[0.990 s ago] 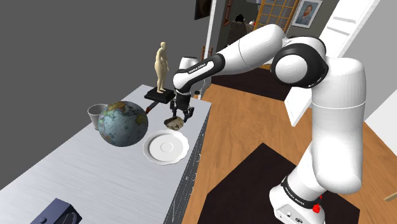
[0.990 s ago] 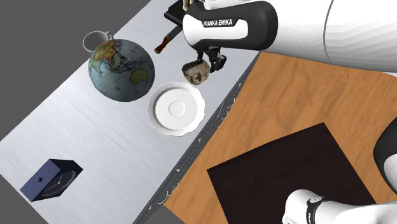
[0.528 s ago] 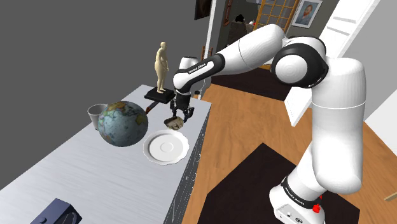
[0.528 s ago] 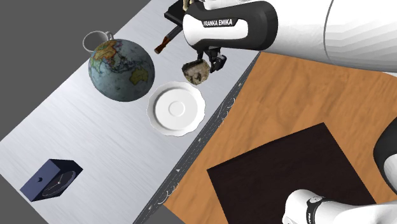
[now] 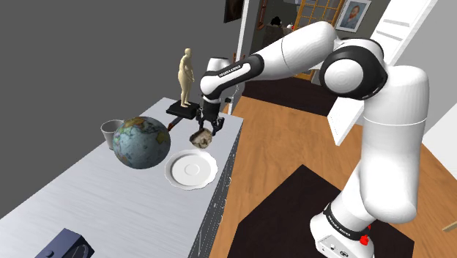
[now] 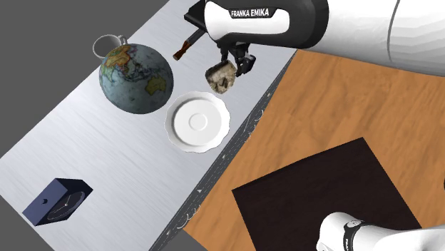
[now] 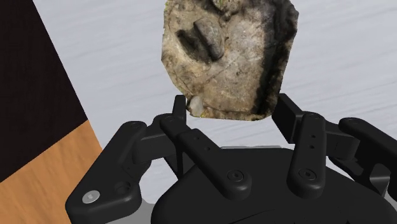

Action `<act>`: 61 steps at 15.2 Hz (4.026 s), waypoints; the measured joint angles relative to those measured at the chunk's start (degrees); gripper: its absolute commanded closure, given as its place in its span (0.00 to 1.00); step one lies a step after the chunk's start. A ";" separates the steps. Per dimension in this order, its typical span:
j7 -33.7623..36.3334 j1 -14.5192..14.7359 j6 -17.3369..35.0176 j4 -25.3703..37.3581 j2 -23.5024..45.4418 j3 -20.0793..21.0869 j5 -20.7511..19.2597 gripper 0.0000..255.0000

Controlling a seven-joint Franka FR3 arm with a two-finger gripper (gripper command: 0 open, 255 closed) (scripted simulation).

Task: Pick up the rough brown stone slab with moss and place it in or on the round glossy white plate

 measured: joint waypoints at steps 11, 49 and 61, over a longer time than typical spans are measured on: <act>2.11 0.73 -5.67 1.28 -4.67 -0.44 -1.51 1.00; 13.47 10.10 10.85 -18.70 -10.31 5.04 -1.01 0.00; 14.50 9.79 4.51 -17.14 -15.11 4.27 -2.60 0.00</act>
